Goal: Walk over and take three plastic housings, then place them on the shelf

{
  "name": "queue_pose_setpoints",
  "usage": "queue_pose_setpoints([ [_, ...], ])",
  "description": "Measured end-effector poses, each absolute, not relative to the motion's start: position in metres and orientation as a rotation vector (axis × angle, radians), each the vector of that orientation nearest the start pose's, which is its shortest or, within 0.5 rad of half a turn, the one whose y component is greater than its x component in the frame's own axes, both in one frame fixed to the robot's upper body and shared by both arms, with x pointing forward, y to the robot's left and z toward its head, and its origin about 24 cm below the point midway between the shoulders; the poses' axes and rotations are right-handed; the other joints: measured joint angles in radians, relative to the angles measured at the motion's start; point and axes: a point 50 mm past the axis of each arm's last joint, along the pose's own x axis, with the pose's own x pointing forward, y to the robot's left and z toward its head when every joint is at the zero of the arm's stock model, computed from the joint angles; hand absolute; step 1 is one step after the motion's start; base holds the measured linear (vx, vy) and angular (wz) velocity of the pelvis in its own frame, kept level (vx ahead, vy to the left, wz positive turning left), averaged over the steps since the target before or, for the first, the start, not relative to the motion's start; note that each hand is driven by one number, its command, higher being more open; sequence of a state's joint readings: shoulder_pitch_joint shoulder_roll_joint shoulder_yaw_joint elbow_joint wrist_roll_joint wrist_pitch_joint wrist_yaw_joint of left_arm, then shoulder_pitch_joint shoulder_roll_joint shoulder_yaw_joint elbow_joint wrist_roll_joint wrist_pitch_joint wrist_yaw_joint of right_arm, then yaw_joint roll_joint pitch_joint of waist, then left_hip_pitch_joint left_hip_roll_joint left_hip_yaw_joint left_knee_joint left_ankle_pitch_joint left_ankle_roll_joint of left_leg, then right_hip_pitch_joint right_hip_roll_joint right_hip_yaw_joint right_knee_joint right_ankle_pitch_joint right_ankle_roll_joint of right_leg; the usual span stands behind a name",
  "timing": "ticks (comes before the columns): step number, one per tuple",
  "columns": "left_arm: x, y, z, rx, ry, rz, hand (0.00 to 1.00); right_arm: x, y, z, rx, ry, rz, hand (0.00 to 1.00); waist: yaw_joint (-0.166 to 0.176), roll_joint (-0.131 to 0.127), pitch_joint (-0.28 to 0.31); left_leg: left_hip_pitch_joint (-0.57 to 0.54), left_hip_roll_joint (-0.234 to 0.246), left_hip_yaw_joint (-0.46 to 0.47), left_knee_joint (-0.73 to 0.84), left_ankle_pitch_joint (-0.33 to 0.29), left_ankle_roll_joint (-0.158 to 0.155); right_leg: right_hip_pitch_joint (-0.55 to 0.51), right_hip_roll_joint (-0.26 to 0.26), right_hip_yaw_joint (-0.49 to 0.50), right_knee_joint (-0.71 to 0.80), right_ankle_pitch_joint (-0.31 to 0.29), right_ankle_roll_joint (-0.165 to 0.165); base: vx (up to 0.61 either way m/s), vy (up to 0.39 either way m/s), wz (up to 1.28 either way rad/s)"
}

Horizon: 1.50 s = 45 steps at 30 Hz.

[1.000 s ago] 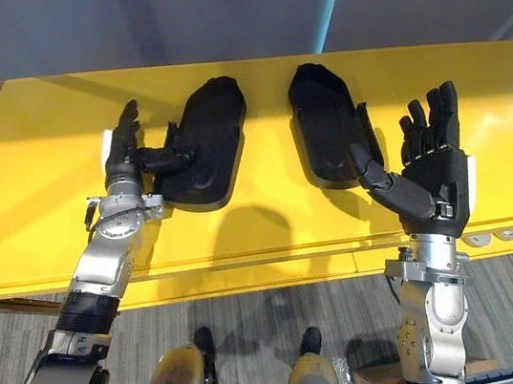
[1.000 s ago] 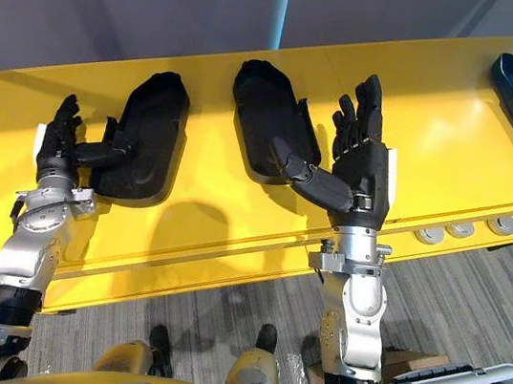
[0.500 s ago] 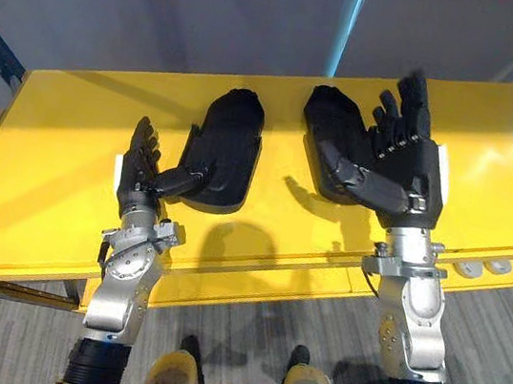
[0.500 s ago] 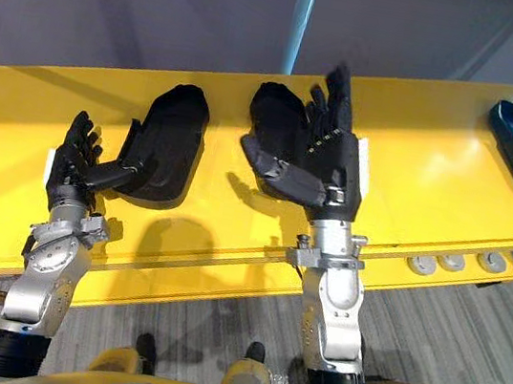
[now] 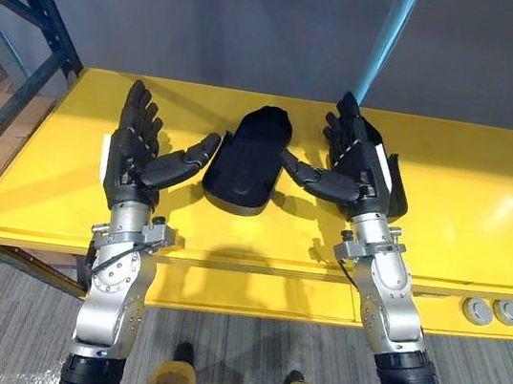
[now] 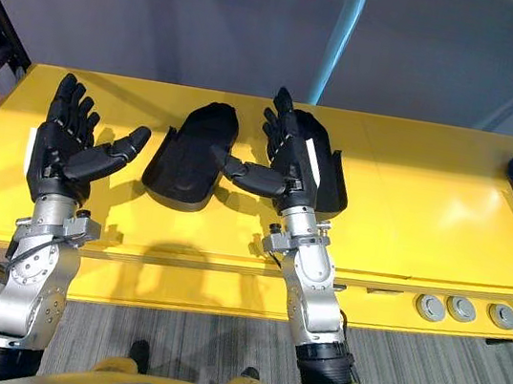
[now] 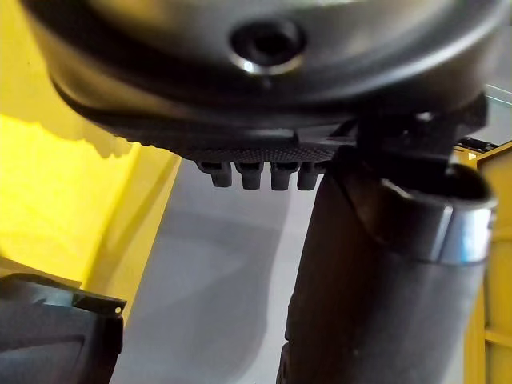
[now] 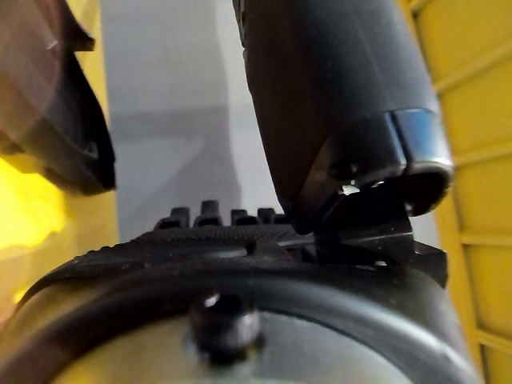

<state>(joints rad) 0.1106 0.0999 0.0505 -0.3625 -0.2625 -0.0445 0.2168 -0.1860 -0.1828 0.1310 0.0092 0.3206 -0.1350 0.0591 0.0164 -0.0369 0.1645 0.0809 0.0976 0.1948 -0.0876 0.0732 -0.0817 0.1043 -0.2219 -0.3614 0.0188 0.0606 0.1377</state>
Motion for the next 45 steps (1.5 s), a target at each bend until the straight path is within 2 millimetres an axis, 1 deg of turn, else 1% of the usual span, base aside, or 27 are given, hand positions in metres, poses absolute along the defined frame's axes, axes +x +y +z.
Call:
queue_pose_setpoints([
  [3, 0.221, 0.19, 0.102, -0.171, -0.285, 0.212, 1.0, 0.288, -0.138, 0.091, 0.124, -0.224, 0.225, 1.0, 0.01, 0.004, -0.003, -0.003, 0.0, -0.009, -0.001, 0.006, -0.002, 0.004, 0.002, -0.01, -0.004, -0.001, -0.002, -0.03, -0.01, 0.1],
  [6, 0.221, 0.188, 0.104, -0.19, -0.297, 0.125, 1.0, 0.297, -0.137, 0.087, 0.115, -0.182, 0.216, 1.0, 0.016, 0.005, -0.004, -0.004, -0.002, -0.019, -0.001, 0.011, -0.003, 0.009, 0.004, -0.02, -0.004, -0.002, -0.003, -0.02, 0.003, 0.08],
  [9, 0.221, 0.186, 0.105, -0.207, -0.303, 0.048, 1.0, 0.298, -0.134, 0.085, 0.111, -0.167, 0.233, 1.0, 0.016, 0.006, -0.004, -0.005, -0.002, -0.024, -0.001, 0.015, -0.006, 0.011, 0.007, -0.022, -0.004, -0.004, -0.007, -0.01, 0.002, 0.02],
  [13, 0.221, 0.183, 0.105, -0.197, -0.305, -0.003, 1.0, 0.3, -0.133, 0.08, 0.091, -0.134, 0.288, 1.0, 0.015, 0.006, -0.004, -0.006, 0.0, -0.027, -0.001, 0.023, -0.013, 0.011, 0.009, -0.024, -0.004, -0.007, -0.01, 0.0, 0.0, 0.0],
  [18, 0.222, 0.181, 0.104, -0.191, -0.298, -0.039, 1.0, 0.312, -0.137, 0.078, 0.053, -0.085, 0.291, 1.0, 0.014, 0.006, -0.004, -0.01, 0.0, -0.038, -0.001, 0.035, -0.009, 0.011, 0.01, -0.034, -0.003, -0.007, -0.01, -0.01, -0.001, 0.05],
  [24, 0.223, 0.174, 0.097, -0.167, -0.248, -0.106, 1.0, 0.324, -0.141, 0.079, 0.023, -0.057, 0.288, 1.0, 0.031, 0.009, -0.003, -0.019, 0.0, -0.053, 0.0, 0.045, -0.006, 0.011, 0.01, -0.049, -0.001, -0.007, -0.01, -0.01, -0.002, 0.08],
  [28, 0.224, 0.175, 0.092, -0.166, -0.226, -0.109, 1.0, 0.329, -0.141, 0.078, 0.015, -0.04, 0.296, 1.0, 0.037, 0.018, 0.0, -0.019, 0.0, -0.06, 0.002, 0.049, -0.007, 0.015, 0.01, -0.056, 0.002, -0.007, -0.01, -0.01, -0.003, 0.05],
  [33, 0.224, 0.175, 0.091, -0.164, -0.223, -0.119, 1.0, 0.342, -0.144, 0.084, -0.013, -0.034, 0.302, 1.0, 0.04, 0.033, 0.009, -0.022, 0.0, -0.072, -0.001, 0.051, -0.013, 0.02, 0.009, -0.071, 0.005, -0.008, -0.01, -0.04, -0.003, 0.07],
  [37, 0.224, 0.175, 0.091, -0.164, -0.224, -0.122, 1.0, 0.353, -0.152, 0.092, -0.05, -0.032, 0.286, 1.0, 0.054, 0.052, 0.022, -0.024, 0.001, -0.083, 0.0, 0.057, -0.013, 0.019, 0.009, -0.076, 0.014, -0.011, -0.014, -0.03, -0.005, 0.06],
  [41, 0.224, 0.174, 0.091, -0.159, -0.224, -0.135, 1.0, 0.359, -0.16, 0.093, -0.072, -0.015, 0.269, 1.0, 0.061, 0.055, 0.024, -0.035, 0.0, -0.097, 0.002, 0.065, -0.01, 0.019, 0.009, -0.092, 0.014, -0.011, -0.014, -0.01, -0.011, 0.1],
  [45, 0.223, 0.175, 0.091, -0.155, -0.224, -0.139, 1.0, 0.364, -0.161, 0.099, -0.082, -0.017, 0.273, 1.0, 0.067, 0.058, 0.037, -0.038, 0.0, -0.105, 0.003, 0.07, -0.008, 0.02, 0.009, -0.099, 0.017, -0.011, -0.014, -0.01, -0.009, 0.06],
])
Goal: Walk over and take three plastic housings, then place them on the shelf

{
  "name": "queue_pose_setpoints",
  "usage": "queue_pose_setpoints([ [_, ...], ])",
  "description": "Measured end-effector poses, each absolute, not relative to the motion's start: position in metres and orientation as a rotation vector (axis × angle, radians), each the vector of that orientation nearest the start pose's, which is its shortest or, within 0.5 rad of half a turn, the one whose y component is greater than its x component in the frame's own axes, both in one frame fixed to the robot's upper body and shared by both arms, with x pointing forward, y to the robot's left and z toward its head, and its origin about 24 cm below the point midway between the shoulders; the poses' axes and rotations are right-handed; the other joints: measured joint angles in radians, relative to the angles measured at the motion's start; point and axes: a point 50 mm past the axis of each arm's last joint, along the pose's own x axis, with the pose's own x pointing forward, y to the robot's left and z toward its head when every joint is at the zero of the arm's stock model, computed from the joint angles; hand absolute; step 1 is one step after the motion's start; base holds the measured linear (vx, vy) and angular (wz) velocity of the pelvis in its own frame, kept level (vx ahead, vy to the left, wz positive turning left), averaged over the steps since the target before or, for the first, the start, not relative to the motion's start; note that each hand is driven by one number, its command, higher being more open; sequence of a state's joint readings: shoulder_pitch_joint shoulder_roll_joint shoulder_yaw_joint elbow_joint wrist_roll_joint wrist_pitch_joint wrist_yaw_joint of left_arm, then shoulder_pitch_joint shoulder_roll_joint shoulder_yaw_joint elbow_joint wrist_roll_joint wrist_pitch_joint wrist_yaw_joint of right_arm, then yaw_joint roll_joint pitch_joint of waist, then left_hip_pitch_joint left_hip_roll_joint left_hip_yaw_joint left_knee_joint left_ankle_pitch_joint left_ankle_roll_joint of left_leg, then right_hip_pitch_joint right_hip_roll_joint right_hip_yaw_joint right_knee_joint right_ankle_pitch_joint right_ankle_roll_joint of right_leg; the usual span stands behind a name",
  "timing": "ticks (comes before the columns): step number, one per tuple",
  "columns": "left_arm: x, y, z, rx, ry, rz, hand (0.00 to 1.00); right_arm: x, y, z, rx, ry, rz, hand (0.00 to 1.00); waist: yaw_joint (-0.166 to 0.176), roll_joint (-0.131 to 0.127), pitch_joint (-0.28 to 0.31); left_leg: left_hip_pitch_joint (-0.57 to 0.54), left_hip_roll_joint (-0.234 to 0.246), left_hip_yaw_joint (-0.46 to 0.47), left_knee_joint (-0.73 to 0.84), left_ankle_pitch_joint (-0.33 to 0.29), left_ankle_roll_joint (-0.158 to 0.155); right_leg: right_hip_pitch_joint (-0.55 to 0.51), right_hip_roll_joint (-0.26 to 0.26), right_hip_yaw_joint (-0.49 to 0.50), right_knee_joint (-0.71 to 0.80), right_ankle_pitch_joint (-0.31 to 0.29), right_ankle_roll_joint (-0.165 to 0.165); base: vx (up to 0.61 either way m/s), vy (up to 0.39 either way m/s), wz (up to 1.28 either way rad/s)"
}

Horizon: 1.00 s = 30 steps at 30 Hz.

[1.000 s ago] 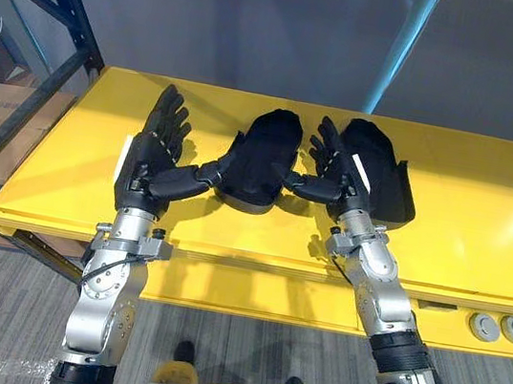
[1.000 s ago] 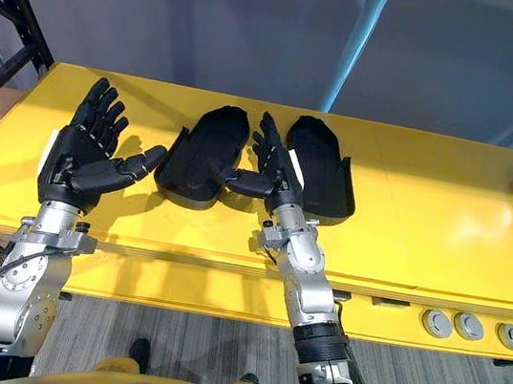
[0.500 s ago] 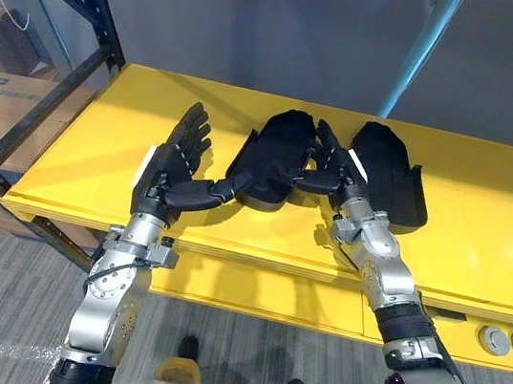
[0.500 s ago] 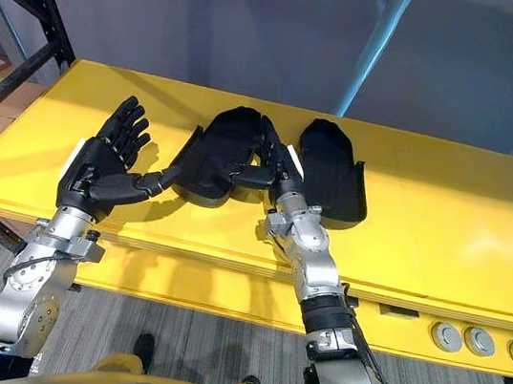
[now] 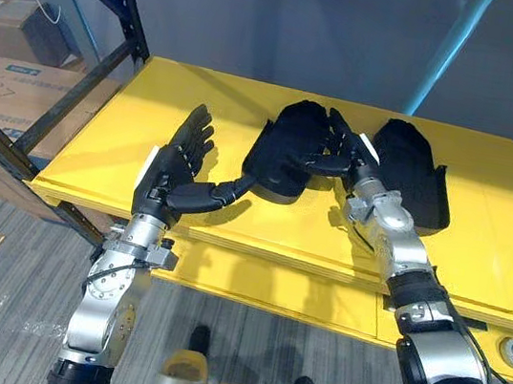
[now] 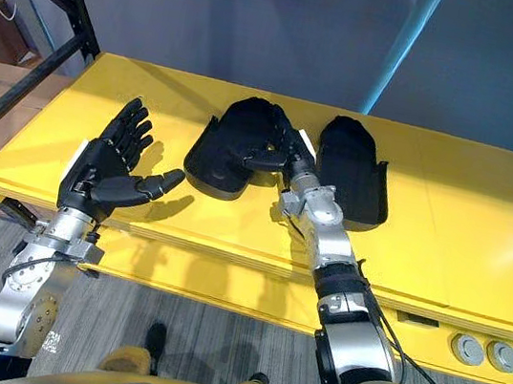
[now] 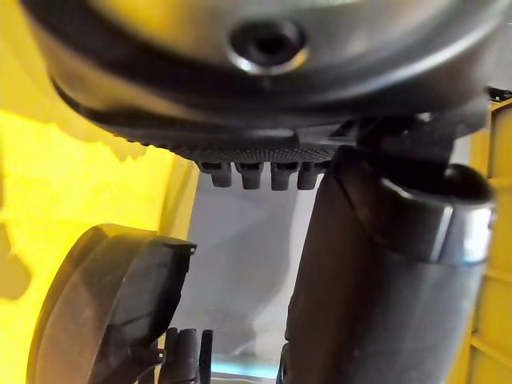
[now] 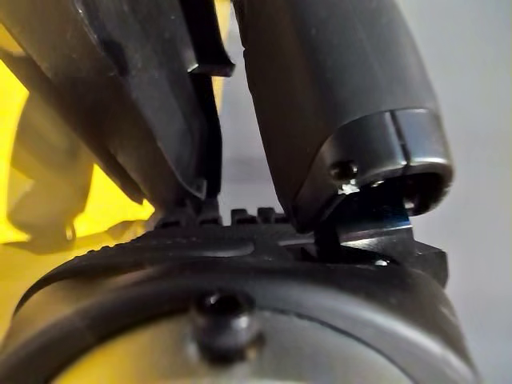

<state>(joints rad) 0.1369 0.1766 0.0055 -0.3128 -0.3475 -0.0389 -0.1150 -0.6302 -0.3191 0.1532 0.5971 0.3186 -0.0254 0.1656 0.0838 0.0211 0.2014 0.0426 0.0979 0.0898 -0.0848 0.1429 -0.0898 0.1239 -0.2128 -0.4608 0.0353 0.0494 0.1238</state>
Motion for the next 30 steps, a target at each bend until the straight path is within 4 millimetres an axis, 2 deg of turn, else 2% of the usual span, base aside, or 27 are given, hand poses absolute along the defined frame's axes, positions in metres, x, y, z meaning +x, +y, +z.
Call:
queue_pose_setpoints([
  [15, 0.22, 0.175, 0.088, -0.154, -0.209, -0.153, 1.0, 0.38, -0.167, 0.118, -0.134, -0.037, 0.311, 1.0, 0.022, 0.013, 0.051, 0.001, 0.0, -0.005, 0.0, 0.0, -0.004, 0.001, -0.003, -0.005, 0.01, -0.001, -0.001, 0.0, 0.0, 0.0],
  [23, 0.22, 0.175, 0.088, -0.153, -0.208, -0.152, 1.0, 0.381, -0.17, 0.127, -0.174, -0.101, 0.24, 1.0, 0.024, 0.009, 0.056, -0.002, 0.0, -0.005, 0.0, 0.0, -0.004, -0.002, -0.003, -0.006, 0.011, -0.003, -0.002, 0.0, 0.0, 0.0],
  [25, 0.22, 0.175, 0.087, -0.153, -0.208, -0.151, 1.0, 0.381, -0.169, 0.14, -0.167, -0.16, 0.211, 1.0, 0.021, 0.009, 0.056, -0.002, 0.001, -0.002, 0.0, -0.001, -0.004, -0.004, -0.003, -0.003, 0.01, -0.002, -0.002, 0.0, -0.002, -0.03],
  [26, 0.22, 0.175, 0.087, -0.154, -0.206, -0.151, 1.0, 0.378, -0.168, 0.155, -0.18, -0.234, 0.194, 1.0, 0.02, 0.009, 0.057, -0.004, 0.002, 0.002, 0.001, -0.002, -0.004, -0.01, -0.002, 0.001, 0.01, -0.002, -0.002, 0.0, 0.0, -0.1],
  [27, 0.22, 0.175, 0.086, -0.154, -0.204, -0.151, 1.0, 0.371, -0.166, 0.172, -0.169, -0.324, 0.187, 1.0, 0.02, 0.009, 0.057, -0.005, 0.003, 0.008, 0.001, -0.003, -0.005, -0.014, -0.002, 0.005, 0.01, -0.002, -0.002, 0.0, 0.0, -0.12],
  [30, 0.219, 0.173, 0.082, -0.158, -0.181, -0.13, 1.0, 0.347, -0.159, 0.204, -0.177, -0.531, 0.197, 1.0, 0.016, 0.008, 0.057, 0.009, 0.01, 0.034, 0.001, -0.008, 0.002, -0.017, -0.002, 0.03, 0.01, -0.001, -0.001, 0.01, -0.016, -0.22],
])
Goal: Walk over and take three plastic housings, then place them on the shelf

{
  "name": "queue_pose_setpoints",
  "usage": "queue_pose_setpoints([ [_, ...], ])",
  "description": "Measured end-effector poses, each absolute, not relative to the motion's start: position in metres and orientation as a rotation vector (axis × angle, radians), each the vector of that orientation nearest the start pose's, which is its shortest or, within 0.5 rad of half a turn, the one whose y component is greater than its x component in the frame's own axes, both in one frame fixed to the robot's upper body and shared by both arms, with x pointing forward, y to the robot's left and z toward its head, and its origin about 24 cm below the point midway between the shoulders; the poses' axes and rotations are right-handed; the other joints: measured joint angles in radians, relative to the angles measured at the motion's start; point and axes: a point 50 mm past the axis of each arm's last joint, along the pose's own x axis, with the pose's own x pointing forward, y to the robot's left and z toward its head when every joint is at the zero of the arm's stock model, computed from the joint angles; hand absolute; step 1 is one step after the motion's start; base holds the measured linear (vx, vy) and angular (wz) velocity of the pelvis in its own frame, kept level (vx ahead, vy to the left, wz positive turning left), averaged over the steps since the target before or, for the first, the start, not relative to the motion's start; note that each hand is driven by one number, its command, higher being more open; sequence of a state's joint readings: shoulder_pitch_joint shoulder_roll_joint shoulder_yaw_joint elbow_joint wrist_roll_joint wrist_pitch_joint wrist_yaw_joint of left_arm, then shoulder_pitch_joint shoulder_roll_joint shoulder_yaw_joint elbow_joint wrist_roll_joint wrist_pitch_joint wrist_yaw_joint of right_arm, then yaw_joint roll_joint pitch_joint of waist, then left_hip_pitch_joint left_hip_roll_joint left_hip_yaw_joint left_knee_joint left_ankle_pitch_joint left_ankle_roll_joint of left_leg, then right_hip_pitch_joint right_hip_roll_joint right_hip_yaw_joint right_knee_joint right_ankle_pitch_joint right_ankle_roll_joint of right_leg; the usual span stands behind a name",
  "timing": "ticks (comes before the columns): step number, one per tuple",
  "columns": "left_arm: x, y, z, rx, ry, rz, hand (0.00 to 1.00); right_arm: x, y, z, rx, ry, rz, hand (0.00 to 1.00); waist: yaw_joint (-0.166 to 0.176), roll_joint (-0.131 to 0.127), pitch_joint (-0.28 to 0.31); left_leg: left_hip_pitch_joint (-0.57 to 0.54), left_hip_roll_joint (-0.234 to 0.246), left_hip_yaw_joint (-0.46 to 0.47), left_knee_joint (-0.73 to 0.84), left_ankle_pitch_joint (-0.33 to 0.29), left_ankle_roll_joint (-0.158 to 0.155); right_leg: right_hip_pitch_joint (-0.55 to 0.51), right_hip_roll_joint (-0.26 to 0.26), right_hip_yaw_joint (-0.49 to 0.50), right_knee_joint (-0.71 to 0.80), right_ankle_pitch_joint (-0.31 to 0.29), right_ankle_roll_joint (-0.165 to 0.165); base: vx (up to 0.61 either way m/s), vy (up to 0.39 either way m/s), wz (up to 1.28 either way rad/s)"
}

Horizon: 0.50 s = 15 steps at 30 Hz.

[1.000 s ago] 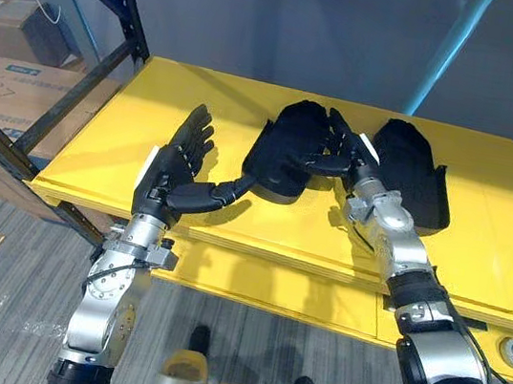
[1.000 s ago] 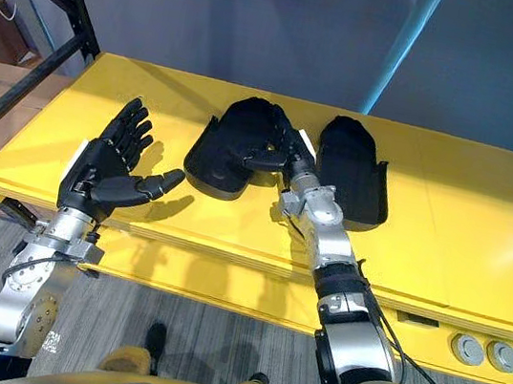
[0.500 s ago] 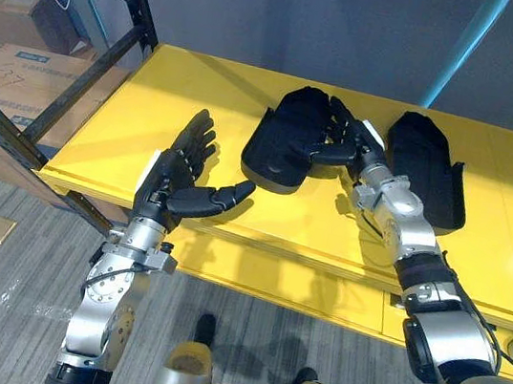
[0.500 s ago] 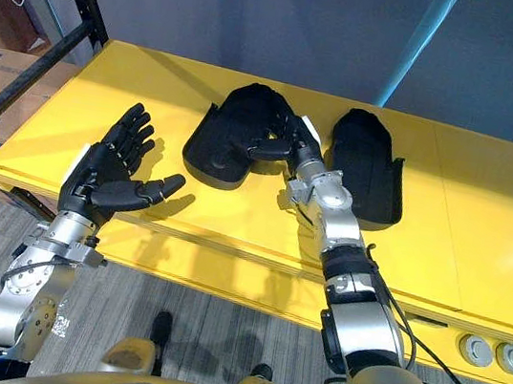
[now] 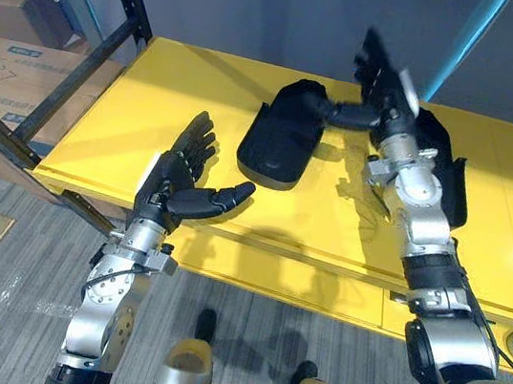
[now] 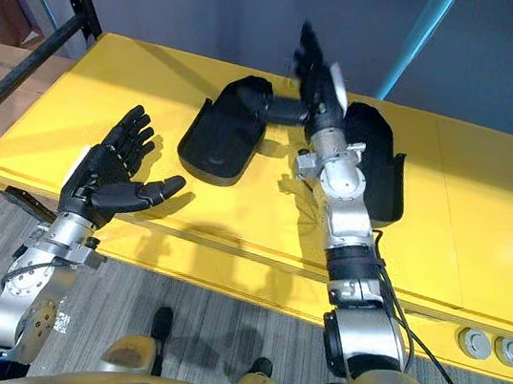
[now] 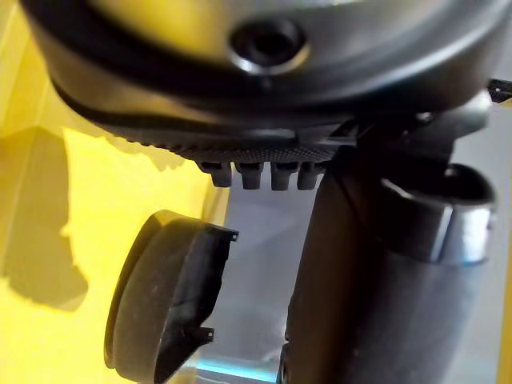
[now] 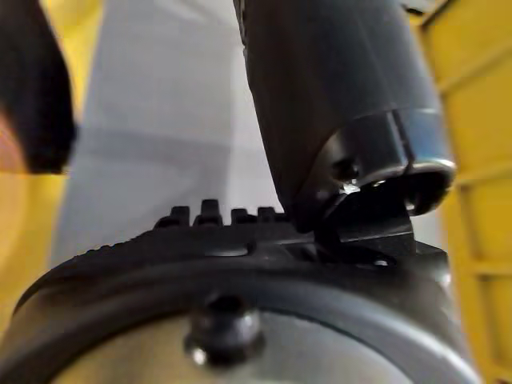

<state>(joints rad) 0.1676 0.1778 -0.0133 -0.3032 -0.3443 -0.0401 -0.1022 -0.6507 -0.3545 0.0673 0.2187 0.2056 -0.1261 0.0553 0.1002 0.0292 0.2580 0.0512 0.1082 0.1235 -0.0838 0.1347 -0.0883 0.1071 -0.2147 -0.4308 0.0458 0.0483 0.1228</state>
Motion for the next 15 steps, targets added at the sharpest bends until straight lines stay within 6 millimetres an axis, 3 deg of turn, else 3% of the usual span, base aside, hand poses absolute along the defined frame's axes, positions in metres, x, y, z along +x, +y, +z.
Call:
queue_pose_setpoints([
  [5, 0.221, 0.174, 0.069, -0.127, -0.12, -0.069, 1.0, 0.319, -0.152, 0.213, -0.144, -0.659, 0.216, 1.0, -0.026, -0.008, -0.001, 0.028, 0.006, 0.042, -0.002, -0.019, -0.009, 0.0, 0.003, 0.035, -0.002, 0.0, 0.0, 0.01, -0.015, -0.25],
  [9, 0.221, 0.177, 0.057, -0.101, -0.053, -0.014, 1.0, 0.294, -0.166, 0.208, -0.107, -0.701, 0.154, 1.0, -0.042, -0.016, -0.006, 0.028, 0.009, 0.065, -0.004, -0.025, -0.012, -0.005, 0.011, 0.056, -0.022, 0.002, 0.004, 0.01, -0.011, -0.18],
  [15, 0.221, 0.183, 0.055, -0.093, -0.05, 0.047, 1.0, 0.259, -0.198, 0.19, -0.114, -0.692, 0.024, 1.0, -0.079, -0.037, -0.031, 0.028, 0.008, 0.098, -0.001, -0.032, -0.011, -0.025, 0.014, 0.091, -0.033, 0.01, 0.01, 0.05, 0.001, -0.15],
])
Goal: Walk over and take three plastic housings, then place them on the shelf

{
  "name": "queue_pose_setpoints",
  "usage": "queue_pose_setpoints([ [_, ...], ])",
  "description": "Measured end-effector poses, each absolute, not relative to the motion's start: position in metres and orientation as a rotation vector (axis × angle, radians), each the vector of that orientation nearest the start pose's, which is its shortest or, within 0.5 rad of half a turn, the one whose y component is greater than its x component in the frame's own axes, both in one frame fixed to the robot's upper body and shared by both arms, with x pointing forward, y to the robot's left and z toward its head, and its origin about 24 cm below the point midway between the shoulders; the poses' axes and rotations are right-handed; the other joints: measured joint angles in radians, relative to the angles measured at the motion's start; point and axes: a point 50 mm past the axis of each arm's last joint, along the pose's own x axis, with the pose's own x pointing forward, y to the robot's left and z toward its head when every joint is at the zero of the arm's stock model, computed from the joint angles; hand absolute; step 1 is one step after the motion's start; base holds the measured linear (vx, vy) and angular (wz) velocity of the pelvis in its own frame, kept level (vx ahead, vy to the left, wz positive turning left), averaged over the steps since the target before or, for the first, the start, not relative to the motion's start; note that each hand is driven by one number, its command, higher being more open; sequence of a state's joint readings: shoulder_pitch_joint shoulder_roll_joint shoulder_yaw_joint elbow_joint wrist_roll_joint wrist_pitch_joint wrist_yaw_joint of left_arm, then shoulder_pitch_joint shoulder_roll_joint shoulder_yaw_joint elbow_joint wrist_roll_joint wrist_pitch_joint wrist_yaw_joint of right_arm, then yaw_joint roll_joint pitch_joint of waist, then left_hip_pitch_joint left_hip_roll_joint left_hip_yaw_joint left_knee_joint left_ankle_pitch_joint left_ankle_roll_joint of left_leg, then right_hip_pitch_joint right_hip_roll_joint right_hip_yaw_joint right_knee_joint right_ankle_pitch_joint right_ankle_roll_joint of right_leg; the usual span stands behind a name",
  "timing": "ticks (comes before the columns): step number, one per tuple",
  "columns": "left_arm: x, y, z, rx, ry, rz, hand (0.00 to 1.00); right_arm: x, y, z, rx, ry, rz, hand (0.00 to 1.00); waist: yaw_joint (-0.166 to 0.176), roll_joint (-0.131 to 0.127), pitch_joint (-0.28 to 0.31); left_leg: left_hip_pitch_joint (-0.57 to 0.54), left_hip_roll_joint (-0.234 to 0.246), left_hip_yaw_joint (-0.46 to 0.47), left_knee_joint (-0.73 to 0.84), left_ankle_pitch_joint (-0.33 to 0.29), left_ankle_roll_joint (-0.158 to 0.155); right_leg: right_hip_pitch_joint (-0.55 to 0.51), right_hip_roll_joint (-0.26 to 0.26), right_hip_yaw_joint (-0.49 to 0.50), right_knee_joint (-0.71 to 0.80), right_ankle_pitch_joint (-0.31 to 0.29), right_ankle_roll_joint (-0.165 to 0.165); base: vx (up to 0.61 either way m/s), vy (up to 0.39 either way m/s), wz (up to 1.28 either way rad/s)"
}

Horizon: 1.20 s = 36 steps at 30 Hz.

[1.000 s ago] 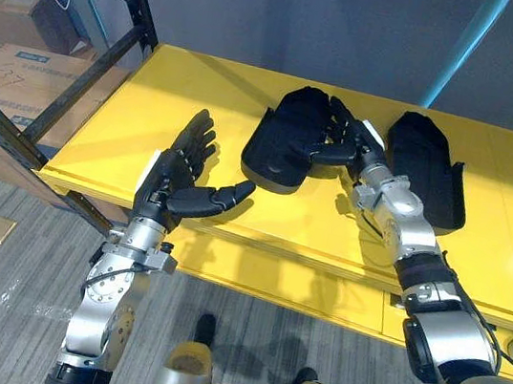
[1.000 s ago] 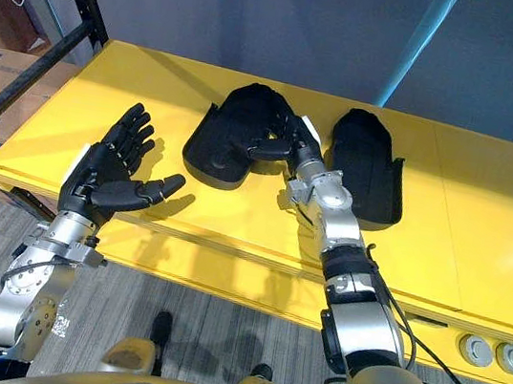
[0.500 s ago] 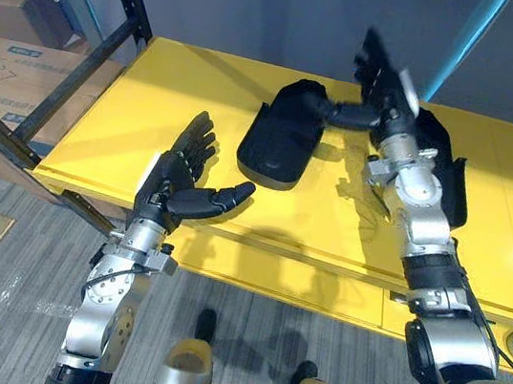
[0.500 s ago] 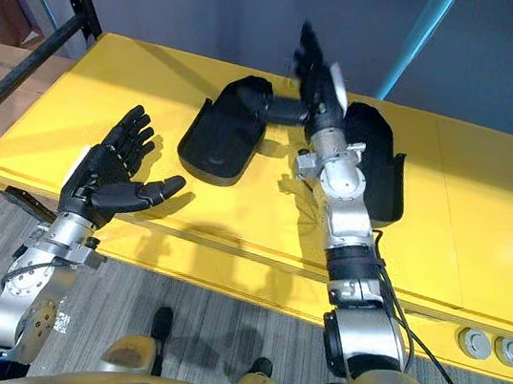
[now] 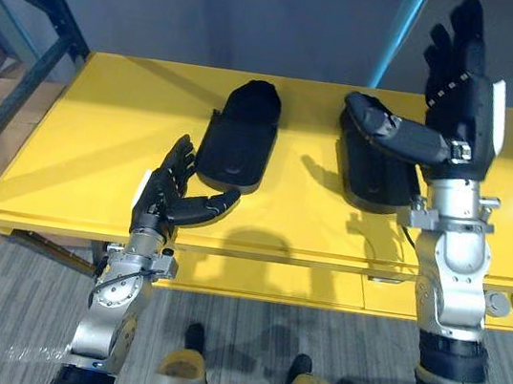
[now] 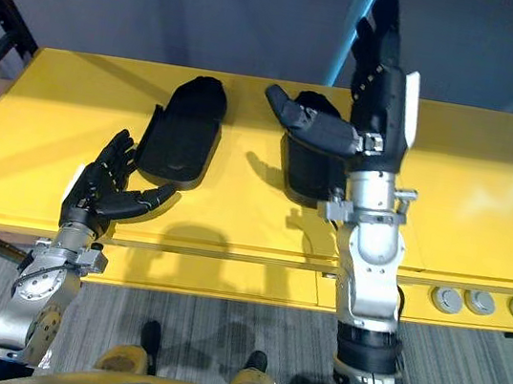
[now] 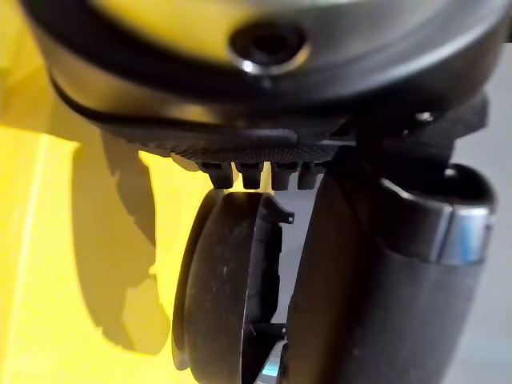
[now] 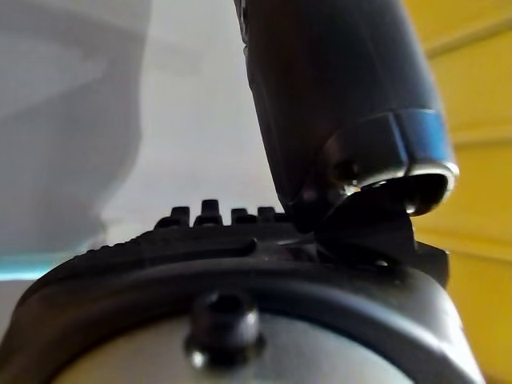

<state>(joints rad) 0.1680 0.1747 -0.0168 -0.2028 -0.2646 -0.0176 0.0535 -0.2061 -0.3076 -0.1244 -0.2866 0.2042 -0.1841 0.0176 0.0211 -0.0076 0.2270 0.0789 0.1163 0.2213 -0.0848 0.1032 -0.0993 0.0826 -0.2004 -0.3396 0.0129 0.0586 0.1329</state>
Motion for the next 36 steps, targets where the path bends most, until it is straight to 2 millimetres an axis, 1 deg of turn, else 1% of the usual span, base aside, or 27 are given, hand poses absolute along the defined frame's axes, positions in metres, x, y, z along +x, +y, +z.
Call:
queue_pose_setpoints([
  [3, 0.22, 0.186, 0.055, -0.092, -0.046, 0.076, 1.0, 0.248, -0.205, 0.179, -0.123, -0.655, 0.0, 1.0, -0.003, -0.007, -0.018, 0.0, 0.001, 0.027, 0.0, -0.007, -0.003, -0.017, 0.004, 0.028, -0.001, 0.002, 0.0, 0.04, 0.004, -0.32],
  [4, 0.215, 0.194, 0.051, -0.093, -0.034, 0.12, 1.0, 0.236, -0.212, 0.163, -0.126, -0.59, -0.018, 1.0, -0.028, -0.008, -0.031, 0.004, 0.001, 0.044, 0.0, -0.014, -0.003, -0.025, 0.005, 0.045, -0.001, 0.002, 0.001, 0.01, 0.001, -0.22],
  [6, 0.214, 0.195, 0.05, -0.104, -0.029, 0.124, 1.0, 0.232, -0.216, 0.156, -0.129, -0.563, -0.035, 1.0, -0.031, -0.006, -0.036, 0.003, 0.001, 0.049, 0.0, -0.019, -0.004, -0.028, 0.005, 0.049, -0.001, 0.002, 0.002, -0.01, 0.005, -0.14],
  [9, 0.214, 0.195, 0.049, -0.103, -0.024, 0.124, 1.0, 0.229, -0.218, 0.155, -0.128, -0.557, -0.042, 1.0, -0.036, -0.002, -0.041, 0.003, 0.001, 0.054, -0.001, -0.023, -0.008, -0.032, 0.006, 0.056, -0.001, 0.002, 0.002, -0.01, 0.007, -0.04],
  [16, 0.212, 0.201, 0.048, -0.129, -0.02, 0.144, 1.0, 0.224, -0.22, 0.154, -0.061, -0.574, -0.086, 1.0, -0.05, 0.003, -0.047, 0.003, 0.002, 0.07, 0.0, -0.02, -0.003, -0.045, 0.008, 0.072, -0.001, 0.004, 0.004, 0.0, 0.002, -0.06],
  [21, 0.212, 0.202, 0.048, -0.163, -0.015, 0.125, 1.0, 0.224, -0.221, 0.153, -0.057, -0.57, -0.1, 1.0, -0.05, 0.004, -0.048, 0.001, 0.002, 0.07, 0.0, -0.021, -0.003, -0.045, 0.008, 0.072, -0.001, 0.004, 0.004, 0.0, 0.0, 0.0],
  [30, 0.212, 0.201, 0.048, -0.165, -0.004, 0.119, 1.0, 0.224, -0.222, 0.152, -0.051, -0.57, -0.117, 1.0, -0.049, 0.007, -0.052, 0.0, 0.002, 0.069, 0.0, -0.021, -0.003, -0.045, 0.007, 0.07, -0.001, 0.004, 0.004, 0.0, 0.0, 0.0],
  [36, 0.212, 0.201, 0.046, -0.177, 0.02, 0.107, 1.0, 0.222, -0.222, 0.149, -0.053, -0.553, -0.12, 1.0, -0.049, 0.009, -0.071, -0.001, 0.0, 0.066, 0.0, -0.022, -0.003, -0.045, 0.005, 0.069, -0.003, 0.004, 0.005, 0.0, 0.0, 0.01],
])
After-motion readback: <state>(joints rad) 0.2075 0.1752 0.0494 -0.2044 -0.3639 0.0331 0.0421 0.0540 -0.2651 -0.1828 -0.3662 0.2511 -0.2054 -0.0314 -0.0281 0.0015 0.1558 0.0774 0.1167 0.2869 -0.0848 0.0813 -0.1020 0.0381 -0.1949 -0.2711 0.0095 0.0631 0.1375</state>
